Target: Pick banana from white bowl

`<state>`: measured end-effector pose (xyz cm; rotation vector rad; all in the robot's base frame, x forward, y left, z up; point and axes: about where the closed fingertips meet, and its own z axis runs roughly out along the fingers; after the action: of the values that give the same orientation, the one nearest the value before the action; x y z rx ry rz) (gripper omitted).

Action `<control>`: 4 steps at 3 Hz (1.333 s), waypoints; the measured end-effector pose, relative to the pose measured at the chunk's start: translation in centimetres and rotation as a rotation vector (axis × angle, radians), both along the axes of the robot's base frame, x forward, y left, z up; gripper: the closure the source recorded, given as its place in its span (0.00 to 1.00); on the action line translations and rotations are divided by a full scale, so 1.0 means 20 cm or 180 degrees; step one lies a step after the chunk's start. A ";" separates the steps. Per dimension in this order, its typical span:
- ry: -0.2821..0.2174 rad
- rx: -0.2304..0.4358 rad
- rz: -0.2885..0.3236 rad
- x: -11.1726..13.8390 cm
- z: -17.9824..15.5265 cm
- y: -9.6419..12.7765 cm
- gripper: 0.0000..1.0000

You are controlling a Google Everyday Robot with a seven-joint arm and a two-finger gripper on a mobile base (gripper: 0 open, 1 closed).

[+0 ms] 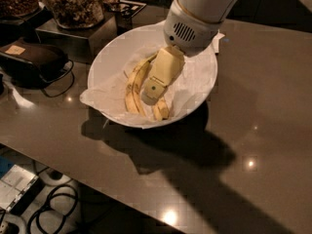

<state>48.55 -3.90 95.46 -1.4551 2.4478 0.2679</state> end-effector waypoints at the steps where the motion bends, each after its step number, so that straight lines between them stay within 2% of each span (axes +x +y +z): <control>1: 0.0049 0.0043 -0.0026 0.03 0.01 0.02 0.00; 2: 0.0211 0.0048 0.0027 0.05 -0.04 0.06 0.00; 4: 0.0362 0.0050 0.0017 0.10 -0.10 0.09 0.21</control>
Offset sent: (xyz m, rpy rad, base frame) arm 0.0136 0.0169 -0.0214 0.0040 0.1546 0.0322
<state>50.63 -2.19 93.54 -1.4783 2.5247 0.3799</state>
